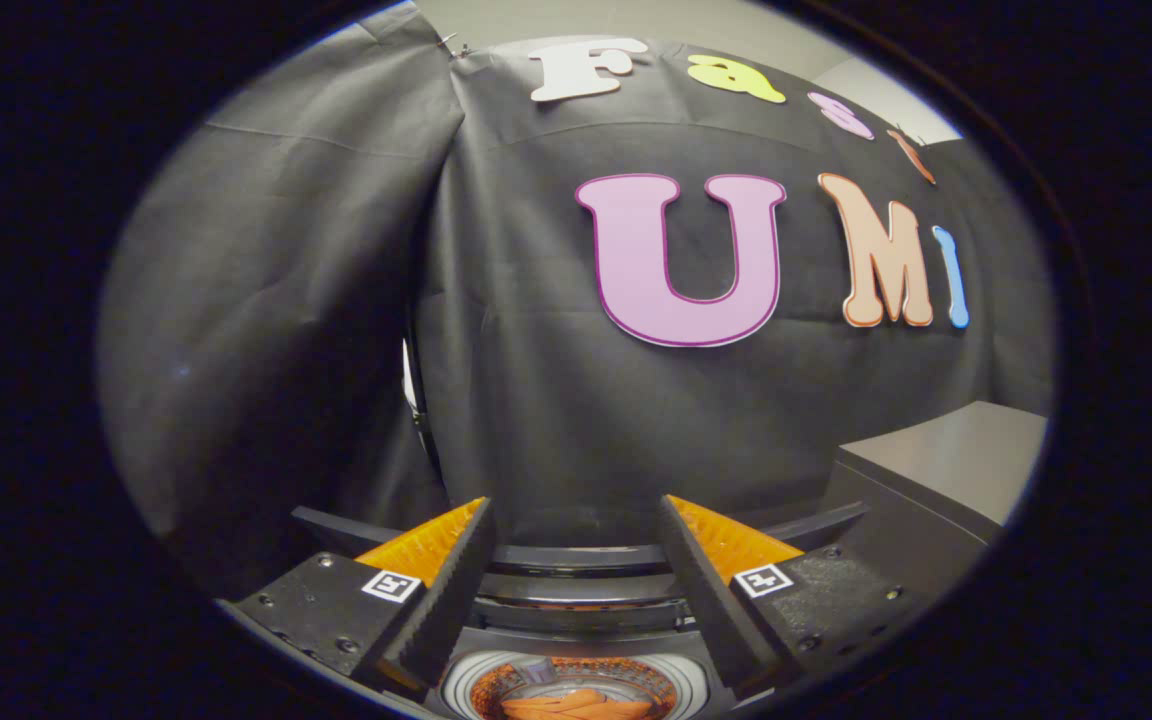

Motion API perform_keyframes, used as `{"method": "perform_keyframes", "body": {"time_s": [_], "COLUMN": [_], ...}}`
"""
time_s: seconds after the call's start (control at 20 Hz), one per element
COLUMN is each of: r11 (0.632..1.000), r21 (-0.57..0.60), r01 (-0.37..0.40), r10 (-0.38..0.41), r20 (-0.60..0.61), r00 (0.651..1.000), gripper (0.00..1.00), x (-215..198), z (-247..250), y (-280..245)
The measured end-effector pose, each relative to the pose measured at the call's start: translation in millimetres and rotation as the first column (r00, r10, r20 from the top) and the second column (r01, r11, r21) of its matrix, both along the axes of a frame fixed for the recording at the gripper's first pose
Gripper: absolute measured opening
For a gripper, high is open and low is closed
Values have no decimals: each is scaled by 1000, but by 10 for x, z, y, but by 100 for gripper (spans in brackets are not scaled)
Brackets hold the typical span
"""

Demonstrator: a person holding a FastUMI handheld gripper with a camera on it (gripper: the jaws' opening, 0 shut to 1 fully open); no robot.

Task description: Put the clothes into the washing machine and then close the washing machine lid.

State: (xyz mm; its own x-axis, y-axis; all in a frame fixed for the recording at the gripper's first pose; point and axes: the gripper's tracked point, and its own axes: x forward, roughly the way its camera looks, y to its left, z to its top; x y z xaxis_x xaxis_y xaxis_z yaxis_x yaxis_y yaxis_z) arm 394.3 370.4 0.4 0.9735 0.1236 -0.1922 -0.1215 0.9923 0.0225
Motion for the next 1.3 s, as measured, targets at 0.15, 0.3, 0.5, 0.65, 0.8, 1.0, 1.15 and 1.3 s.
{"method": "perform_keyframes", "body": {"time_s": [0.15,0.3,0.5,0.65,0.8,1.0,1.15,1.3], "r11": [1000,1000,1000,1000,1000,1000,1000,1000], "r21": [0,-2,-6,-5,-4,1,-1,21], "r01": [5,3,9,4,0,-10,-3,-7], "r10": [-5,-3,-9,-4,0,10,3,10], "r20": [12,16,-7,-3,-7,-12,-62,-185], "r00": [1000,1000,1000,1000,1000,1000,998,983], "gripper": [98,98,98,98,98,98,98,98], "x": [-54,-101,-171,-214,-305,-414,-505,-698], "z": [-1,-14,-36,-40,-73,-129,-300,-684], "y": [-9,-9,-15,-23,-27,-33,-57,-32]}}
